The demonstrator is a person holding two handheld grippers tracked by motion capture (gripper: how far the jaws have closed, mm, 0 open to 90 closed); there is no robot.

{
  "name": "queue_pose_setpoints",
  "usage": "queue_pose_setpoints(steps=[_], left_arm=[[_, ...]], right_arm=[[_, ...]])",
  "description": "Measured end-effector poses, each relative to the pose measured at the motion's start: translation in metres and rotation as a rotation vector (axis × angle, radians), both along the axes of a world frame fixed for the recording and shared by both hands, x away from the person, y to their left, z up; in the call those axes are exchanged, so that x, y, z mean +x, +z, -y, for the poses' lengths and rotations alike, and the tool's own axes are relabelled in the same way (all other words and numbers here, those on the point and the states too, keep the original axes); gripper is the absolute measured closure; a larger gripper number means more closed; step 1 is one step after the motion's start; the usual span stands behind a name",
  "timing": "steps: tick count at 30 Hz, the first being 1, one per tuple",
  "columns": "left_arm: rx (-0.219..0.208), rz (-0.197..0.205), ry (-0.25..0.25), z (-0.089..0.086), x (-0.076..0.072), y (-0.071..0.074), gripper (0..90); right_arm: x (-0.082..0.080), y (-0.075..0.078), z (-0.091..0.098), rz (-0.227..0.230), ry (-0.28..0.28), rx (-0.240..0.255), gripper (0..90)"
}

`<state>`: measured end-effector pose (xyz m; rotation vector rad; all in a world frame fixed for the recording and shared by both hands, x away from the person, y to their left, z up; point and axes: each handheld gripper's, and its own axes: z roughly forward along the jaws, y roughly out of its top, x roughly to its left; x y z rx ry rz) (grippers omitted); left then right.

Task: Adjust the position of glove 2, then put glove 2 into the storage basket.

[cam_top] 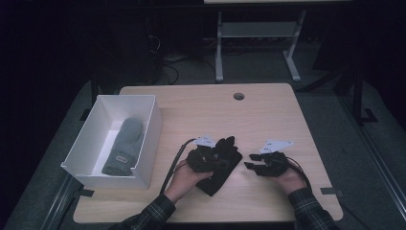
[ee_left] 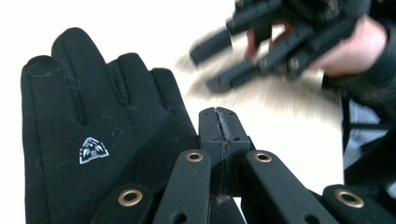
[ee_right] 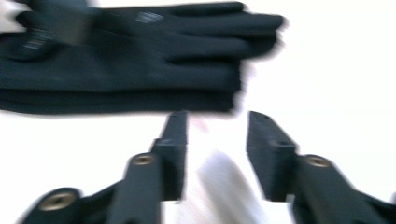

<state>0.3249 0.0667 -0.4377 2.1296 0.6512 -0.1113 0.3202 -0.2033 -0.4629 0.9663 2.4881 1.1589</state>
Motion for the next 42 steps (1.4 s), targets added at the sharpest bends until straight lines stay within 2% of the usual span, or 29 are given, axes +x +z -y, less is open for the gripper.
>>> queue_pose_setpoints(steps=[1, 2, 3, 7, 9, 10, 13, 14, 16, 17, 20, 24, 26, 27, 28, 29, 33, 35, 37, 40, 42], left_arm=[[0.026, -0.006, -0.023, 0.003, -0.004, -0.004, 89.6], [0.026, -0.006, -0.023, 0.003, -0.004, -0.004, 89.6], [0.044, -0.009, -0.031, 0.005, -0.006, -0.007, 89.6], [0.161, 0.025, -0.047, 0.008, -0.015, -0.015, 89.6], [0.165, 0.017, -0.045, 0.005, -0.015, -0.015, 89.7], [0.185, 0.022, -0.054, 0.003, -0.015, -0.014, 89.7], [0.197, 0.028, -0.044, -0.004, -0.017, -0.014, 89.7], [0.218, 0.036, -0.046, -0.009, -0.017, -0.013, 89.7], [0.219, 0.035, -0.037, -0.012, -0.017, -0.013, 89.7], [0.237, 0.043, -0.036, -0.017, -0.017, -0.011, 89.7], [0.252, 0.050, -0.038, -0.023, -0.016, -0.010, 89.7], [0.258, 0.053, -0.043, -0.026, -0.014, -0.008, 89.6], [0.247, 0.057, -0.031, -0.025, -0.014, -0.006, 89.5], [0.244, 0.064, -0.031, -0.026, -0.014, -0.005, 85.7], [0.252, 0.075, -0.043, -0.027, -0.012, -0.002, 85.7], [0.241, 0.076, -0.034, -0.026, -0.011, 0.000, 81.1], [0.237, 0.127, -0.008, -0.026, -0.005, 0.006, 59.0], [0.248, 0.138, -0.005, -0.027, 0.001, 0.008, 47.0], [0.253, 0.152, -0.006, -0.027, 0.007, 0.009, 40.0], [0.241, 0.145, -0.008, -0.024, 0.017, 0.008, 30.6], [0.254, 0.167, -0.027, -0.022, 0.022, 0.008, 25.3]], right_arm=[[0.003, -0.003, 0.008, -0.006, -0.037, -0.010, 43.7], [0.003, -0.003, 0.008, -0.006, -0.037, -0.010, 43.7], [0.004, -0.005, 0.010, -0.009, -0.054, -0.020, 41.9], [0.007, -0.012, 0.016, -0.017, -0.087, -0.057, 37.3], [0.008, -0.013, 0.017, -0.022, -0.094, -0.053, 36.5], [0.008, -0.013, 0.017, -0.020, -0.094, -0.052, 36.1], [0.008, -0.014, 0.017, -0.012, -0.095, -0.055, 33.3], [0.009, -0.015, 0.018, -0.006, -0.099, -0.053, 30.6], [0.009, -0.016, 0.019, -0.005, -0.101, -0.046, 29.2], [0.010, -0.017, 0.020, 0.001, -0.107, -0.041, 27.2], [0.010, -0.018, 0.020, 0.006, -0.108, -0.030, 26.2], [0.010, -0.018, 0.020, 0.008, -0.109, -0.032, 25.7], [0.010, -0.018, 0.020, 0.006, -0.112, -0.032, 25.5], [0.010, -0.018, 0.020, 0.005, -0.112, -0.032, 25.4], [0.010, -0.018, 0.020, 0.005, -0.112, -0.032, 25.4], [0.010, -0.018, 0.020, 0.006, -0.112, -0.032, 25.4], [0.010, -0.018, 0.019, 0.004, -0.116, -0.032, 24.7], [0.010, -0.018, 0.019, 0.005, -0.114, -0.033, 24.4], [0.010, -0.018, 0.019, 0.006, -0.114, -0.033, 24.3], [0.011, -0.018, 0.019, 0.006, -0.113, -0.034, 24.3], [0.011, -0.018, 0.018, 0.005, -0.114, -0.033, 24.2]])
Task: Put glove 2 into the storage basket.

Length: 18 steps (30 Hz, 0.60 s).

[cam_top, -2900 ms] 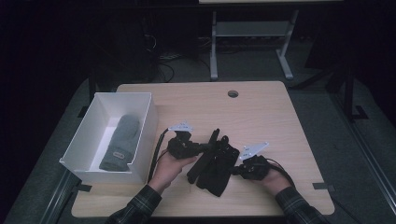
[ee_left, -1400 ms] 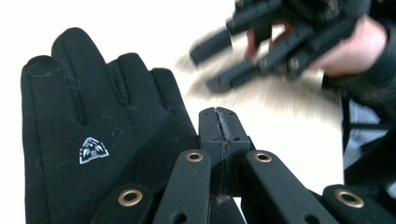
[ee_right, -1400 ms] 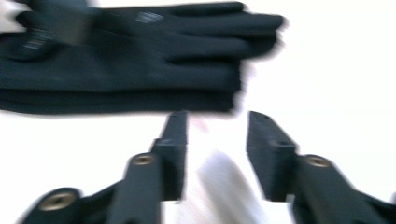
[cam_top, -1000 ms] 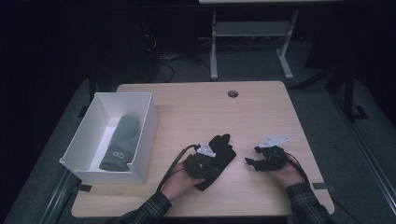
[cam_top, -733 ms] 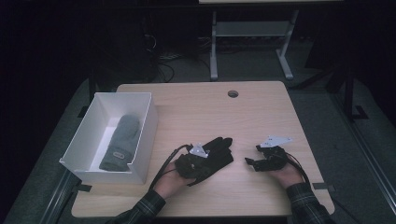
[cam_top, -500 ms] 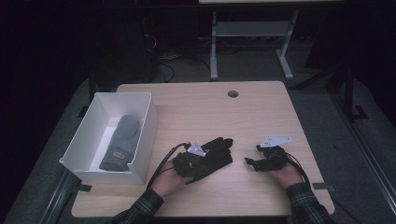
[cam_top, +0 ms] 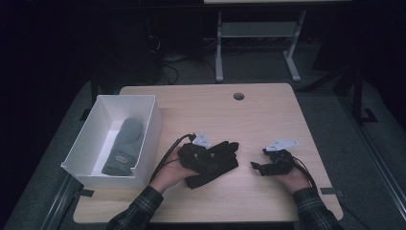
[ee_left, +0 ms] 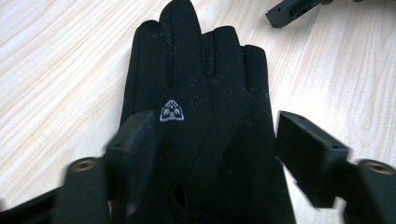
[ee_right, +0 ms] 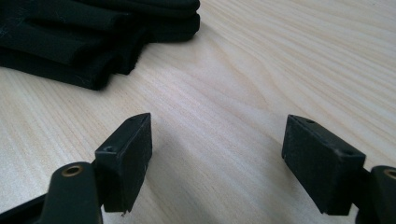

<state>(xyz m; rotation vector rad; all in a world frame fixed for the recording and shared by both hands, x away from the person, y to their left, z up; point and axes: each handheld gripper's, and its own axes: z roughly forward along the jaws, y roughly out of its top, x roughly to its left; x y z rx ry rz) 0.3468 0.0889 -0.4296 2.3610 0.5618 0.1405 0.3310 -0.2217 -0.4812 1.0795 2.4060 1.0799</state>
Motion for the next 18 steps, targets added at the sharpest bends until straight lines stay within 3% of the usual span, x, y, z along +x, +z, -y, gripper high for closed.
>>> queue_pose_setpoints(steps=[2, 5, 11, 12, 18], left_arm=[[-0.021, 0.000, 0.009, 0.002, 0.002, -0.002, 21.8], [-0.018, 0.009, 0.015, 0.002, 0.006, -0.007, 18.5], [0.017, 0.001, 0.014, 0.005, 0.010, -0.016, 18.1], [0.039, 0.004, 0.003, 0.005, 0.010, -0.018, 18.1], [0.039, 0.008, 0.007, 0.007, 0.012, -0.025, 15.1]], right_arm=[[0.000, 0.000, 0.000, 0.001, -0.001, 0.000, 24.3], [0.000, 0.000, -0.001, -0.002, -0.005, 0.002, 24.2], [0.000, 0.000, -0.001, -0.003, -0.007, 0.003, 24.3], [0.000, 0.000, -0.001, -0.001, -0.005, 0.000, 24.3], [0.000, 0.000, -0.001, 0.000, -0.004, 0.000, 24.4]])
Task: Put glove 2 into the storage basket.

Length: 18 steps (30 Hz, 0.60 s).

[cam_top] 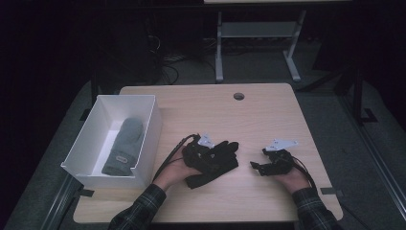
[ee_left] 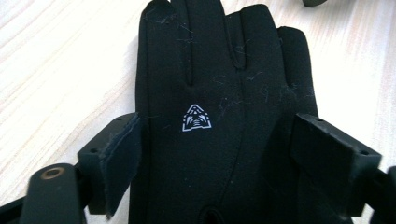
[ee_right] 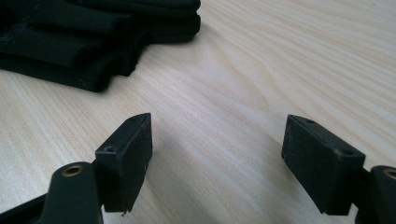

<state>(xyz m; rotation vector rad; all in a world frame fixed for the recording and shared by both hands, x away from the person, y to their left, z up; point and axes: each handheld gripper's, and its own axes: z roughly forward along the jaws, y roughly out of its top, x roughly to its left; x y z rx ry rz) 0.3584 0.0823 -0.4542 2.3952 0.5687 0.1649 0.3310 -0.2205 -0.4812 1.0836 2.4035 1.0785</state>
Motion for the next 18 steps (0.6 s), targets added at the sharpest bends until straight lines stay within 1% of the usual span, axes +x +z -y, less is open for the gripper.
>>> queue_pose_setpoints(steps=[1, 6, 7, 11, 12, 18], left_arm=[[0.006, -0.001, -0.002, -0.0004, 0.0007, -0.0009, 14.6], [-0.008, -0.015, -0.005, -0.0018, 0.0018, -0.0043, 14.7], [-0.019, -0.018, 0.003, -0.0012, 0.0011, -0.0054, 15.2], [-0.035, -0.028, -0.002, -0.0041, 0.0030, -0.0077, 15.4], [-0.042, -0.031, 0.004, -0.0043, 0.0029, -0.0082, 15.4], [-0.043, -0.032, 0.007, -0.0043, 0.0029, -0.0092, 15.5]], right_arm=[[0.0000, 0.0000, 0.0001, 0.000, 0.000, -0.001, 24.4], [-0.0001, 0.0000, -0.0002, -0.001, -0.002, 0.002, 24.4], [-0.0001, 0.0001, -0.0001, 0.000, -0.001, 0.000, 24.4], [-0.0001, 0.0001, 0.0000, 0.001, 0.000, -0.002, 24.5], [-0.0001, 0.0001, -0.0001, 0.001, 0.000, -0.002, 24.5], [-0.0002, 0.0001, -0.0001, 0.001, 0.000, -0.002, 24.5]])
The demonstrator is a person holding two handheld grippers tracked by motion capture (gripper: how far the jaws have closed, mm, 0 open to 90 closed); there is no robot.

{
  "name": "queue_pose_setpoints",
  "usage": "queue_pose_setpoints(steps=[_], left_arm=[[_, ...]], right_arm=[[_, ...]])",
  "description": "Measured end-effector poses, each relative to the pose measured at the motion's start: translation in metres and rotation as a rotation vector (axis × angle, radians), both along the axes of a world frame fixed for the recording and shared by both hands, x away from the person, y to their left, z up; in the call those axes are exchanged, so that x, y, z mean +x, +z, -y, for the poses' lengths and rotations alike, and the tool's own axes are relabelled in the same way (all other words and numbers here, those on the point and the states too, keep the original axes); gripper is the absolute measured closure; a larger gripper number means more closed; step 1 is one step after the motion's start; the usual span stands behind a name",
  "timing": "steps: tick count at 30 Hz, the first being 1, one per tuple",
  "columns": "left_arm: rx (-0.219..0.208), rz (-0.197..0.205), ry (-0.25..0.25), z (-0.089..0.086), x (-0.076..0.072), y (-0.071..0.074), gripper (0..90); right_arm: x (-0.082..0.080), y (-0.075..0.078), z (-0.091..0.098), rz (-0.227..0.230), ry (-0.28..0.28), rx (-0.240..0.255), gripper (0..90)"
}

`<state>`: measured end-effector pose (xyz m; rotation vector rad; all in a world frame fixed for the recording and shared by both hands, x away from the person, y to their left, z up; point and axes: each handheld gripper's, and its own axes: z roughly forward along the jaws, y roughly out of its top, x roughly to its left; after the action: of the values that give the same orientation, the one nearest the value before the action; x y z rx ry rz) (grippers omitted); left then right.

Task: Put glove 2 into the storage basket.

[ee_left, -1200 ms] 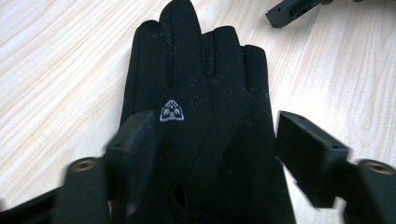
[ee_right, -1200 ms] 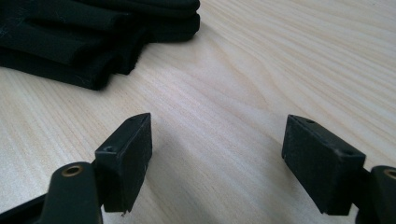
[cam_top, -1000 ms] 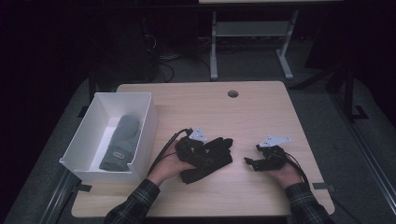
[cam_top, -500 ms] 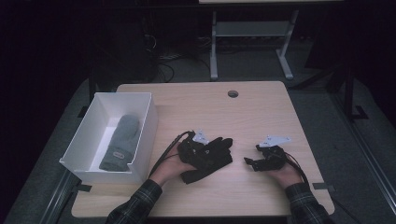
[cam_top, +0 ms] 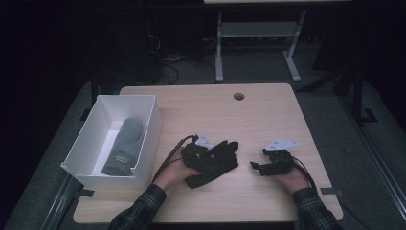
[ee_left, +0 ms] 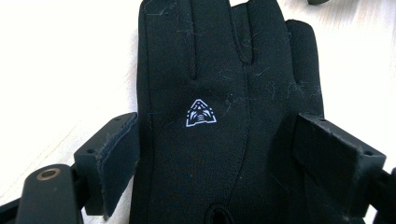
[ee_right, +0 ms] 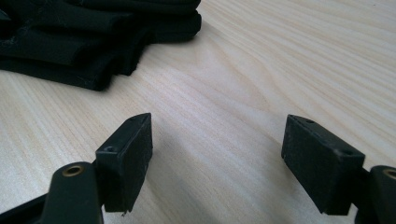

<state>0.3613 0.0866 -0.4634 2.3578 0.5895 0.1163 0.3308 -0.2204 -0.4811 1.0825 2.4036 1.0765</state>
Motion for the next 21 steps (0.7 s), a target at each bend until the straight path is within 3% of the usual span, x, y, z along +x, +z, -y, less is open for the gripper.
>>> queue_pose_setpoints(steps=[5, 7, 8, 9, 12, 14, 17, 21], left_arm=[[-0.007, -0.020, -0.012, -0.003, 0.001, -0.001, 19.9], [-0.018, -0.025, -0.014, -0.003, -0.001, 0.000, 31.9], [-0.019, -0.031, -0.023, -0.003, -0.002, 0.001, 31.9], [-0.025, -0.037, -0.030, -0.003, -0.004, 0.001, 37.6], [-0.032, -0.081, -0.071, -0.004, -0.004, 0.003, 59.0], [-0.024, -0.097, -0.073, -0.002, -0.005, 0.005, 65.0], [0.005, -0.139, -0.061, 0.001, -0.005, 0.010, 67.6], [0.012, -0.133, -0.047, 0.000, -0.006, 0.019, 67.9]], right_arm=[[0.000, 0.000, 0.000, 0.000, 0.000, 0.000, 24.5], [0.000, 0.000, 0.000, 0.000, 0.000, 0.000, 24.5], [0.000, 0.000, 0.000, 0.000, 0.000, -0.001, 24.5], [0.000, 0.000, 0.000, 0.000, 0.000, -0.001, 24.6], [0.000, 0.000, 0.000, 0.000, 0.000, -0.001, 24.5], [0.000, 0.000, 0.000, 0.000, 0.000, -0.001, 24.6], [0.000, 0.000, 0.000, 0.001, 0.000, -0.001, 24.6], [0.000, 0.000, 0.000, 0.000, 0.000, 0.000, 24.6]])
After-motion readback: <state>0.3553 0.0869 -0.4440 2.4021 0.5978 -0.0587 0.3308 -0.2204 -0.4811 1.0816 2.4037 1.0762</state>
